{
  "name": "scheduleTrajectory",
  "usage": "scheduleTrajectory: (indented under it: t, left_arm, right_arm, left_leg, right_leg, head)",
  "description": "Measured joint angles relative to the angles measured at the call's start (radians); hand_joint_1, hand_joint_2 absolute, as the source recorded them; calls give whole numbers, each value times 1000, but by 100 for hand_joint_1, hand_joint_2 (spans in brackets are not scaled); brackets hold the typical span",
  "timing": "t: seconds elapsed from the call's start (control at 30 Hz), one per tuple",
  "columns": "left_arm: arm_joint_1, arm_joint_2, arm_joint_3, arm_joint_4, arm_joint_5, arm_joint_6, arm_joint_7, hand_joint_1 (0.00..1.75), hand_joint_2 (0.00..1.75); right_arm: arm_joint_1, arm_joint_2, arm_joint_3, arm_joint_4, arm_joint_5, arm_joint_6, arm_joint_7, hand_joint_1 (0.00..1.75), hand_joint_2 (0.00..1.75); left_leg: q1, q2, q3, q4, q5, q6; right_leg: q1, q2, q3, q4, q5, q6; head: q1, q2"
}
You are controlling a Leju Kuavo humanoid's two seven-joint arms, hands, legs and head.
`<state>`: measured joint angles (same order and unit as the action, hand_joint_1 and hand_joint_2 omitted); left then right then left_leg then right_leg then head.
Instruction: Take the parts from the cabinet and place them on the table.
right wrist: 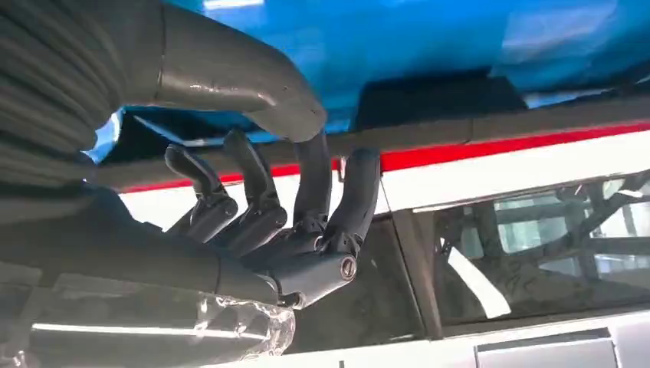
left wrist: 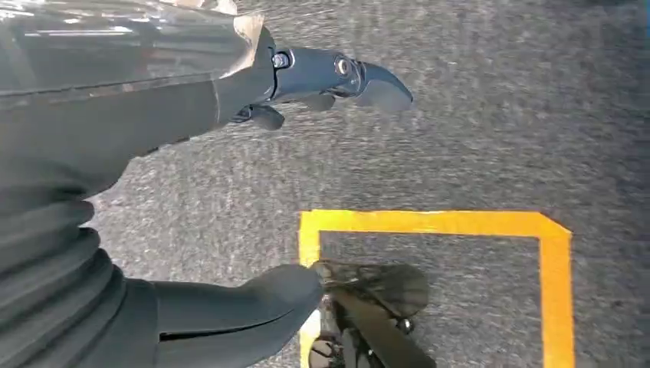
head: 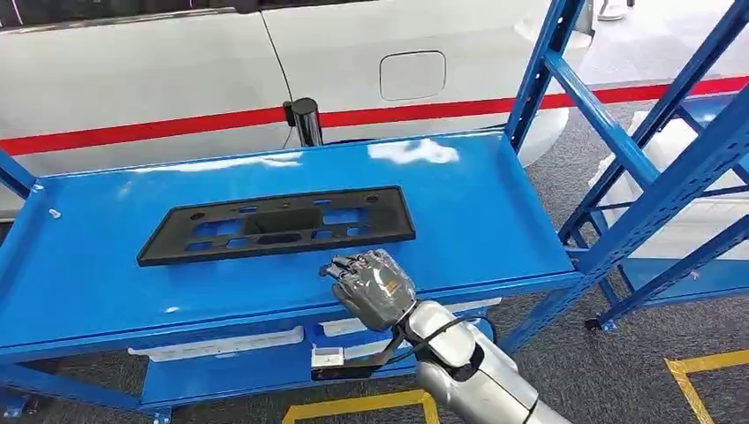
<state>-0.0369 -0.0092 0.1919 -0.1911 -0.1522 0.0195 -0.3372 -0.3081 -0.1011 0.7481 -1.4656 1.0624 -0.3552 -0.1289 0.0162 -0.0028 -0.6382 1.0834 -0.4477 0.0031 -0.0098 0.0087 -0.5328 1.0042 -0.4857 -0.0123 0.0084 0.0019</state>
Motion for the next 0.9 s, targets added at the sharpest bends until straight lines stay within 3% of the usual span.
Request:
scheduleTrajectory:
  t: [0.03,0.07,0.17,0.2,0.23,0.3,0.37,0.4,0.43,0.5,0.53,0.57,0.6,0.63,0.67,0.8,0.9]
  left_arm:
    - [0,3,0,0,0,0,0,0,175]
    - [-2,3,-1,0,-1,-1,2,0,175]
    - [-3,6,-2,-3,-2,0,3,0,175]
    - [-4,5,-2,-4,-2,0,3,0,175]
    - [-4,3,-2,-6,-2,0,3,0,175]
    - [-10,4,-2,-6,-3,0,5,0,175]
    - [-12,2,-3,-6,-4,0,8,0,175]
    - [-13,2,-3,-7,-4,0,11,0,175]
    - [-12,0,-3,-7,-4,0,15,0,175]
    - [-15,-3,-3,-8,-4,0,18,0,175]
    - [-15,-3,-3,-8,-4,0,22,0,175]
    - [-17,0,-3,-9,-4,4,27,0,175]
    - [-18,0,-3,-9,-4,8,30,0,175]
    - [-19,2,-3,-10,-4,13,32,0,175]
    - [-19,0,-3,-10,-4,17,33,0,175]
    - [-22,-2,-3,-13,-4,23,35,0,175]
    - [-23,-3,-3,-15,-5,26,41,0,175]
  right_arm:
    - [0,1,-2,-3,1,0,1,175,175]
    - [-3,2,-3,-5,2,-1,2,175,175]
    - [0,3,-5,-10,5,-2,3,175,175]
    - [0,5,-8,-15,6,-2,3,175,175]
    - [-1,5,-12,-17,7,-2,3,175,175]
    - [-5,6,-14,-22,9,-2,3,175,175]
    - [-2,5,-15,-22,10,-1,3,175,175]
    - [-3,5,-15,-22,10,-1,3,175,175]
    - [-4,5,-15,-22,10,0,3,175,175]
    - [-8,6,-14,-22,13,1,3,175,175]
    - [-11,6,-13,-22,14,2,3,175,175]
    - [-16,9,-11,-21,16,7,3,175,175]
    - [-18,12,-10,-21,21,11,3,175,175]
    - [-20,16,-8,-21,25,15,3,175,175]
    - [-24,19,-6,-21,27,21,3,175,175]
    - [-48,31,5,-20,30,37,3,175,175]
    - [-70,34,19,-11,24,56,2,175,175]
  left_leg:
    - [-5,0,27,-62,21,12]
    - [-9,1,37,-71,9,13]
    - [-17,-1,36,-71,4,22]
    - [-6,-1,49,-87,10,28]
    - [-6,0,58,-95,10,31]
    - [-5,1,66,-96,3,41]
    - [-6,0,71,-95,-6,42]
    - [-5,-2,79,-95,-12,40]
    - [-4,-3,88,-95,-19,38]
    - [-1,-7,114,-94,-35,29]
    - [-2,-7,118,-93,-43,21]
    - [-11,-9,114,-87,-55,12]
    - [-10,-8,113,-86,-59,12]
    - [-10,-7,115,-86,-58,26]
    - [-10,-6,116,-87,-57,30]
    - [-7,-3,123,-101,-58,30]
    - [-6,-1,126,-107,-60,25]
  right_leg:
    - [-1,0,0,-2,-8,3]
    - [13,1,5,0,-14,13]
    - [4,1,9,-8,-19,25]
    - [12,1,5,-4,-25,31]
    - [6,-2,-4,24,-33,34]
    - [5,-2,-88,169,-85,28]
    - [2,-2,-180,311,-119,32]
    - [0,-2,-208,332,-108,42]
    - [-3,-2,-200,293,-77,54]
    - [-12,-6,-121,100,26,81]
    - [-18,-11,-92,23,62,86]
    - [-13,-11,-77,13,61,74]
    - [-20,-8,-79,10,64,57]
    - [-18,-7,-79,10,64,56]
    - [-16,-5,-79,10,64,55]
    - [-10,-2,-79,10,56,43]
    - [-8,-2,-79,10,54,40]
  head:
    - [1,0]
    - [2,0]
    - [1,0]
    - [1,0]
    - [2,0]
    - [3,0]
    - [2,0]
    - [2,0]
    - [2,0]
    - [2,0]
    - [3,0]
    - [3,0]
    - [1,0]
    - [0,0]
    - [1,0]
    - [1,0]
    - [1,0]
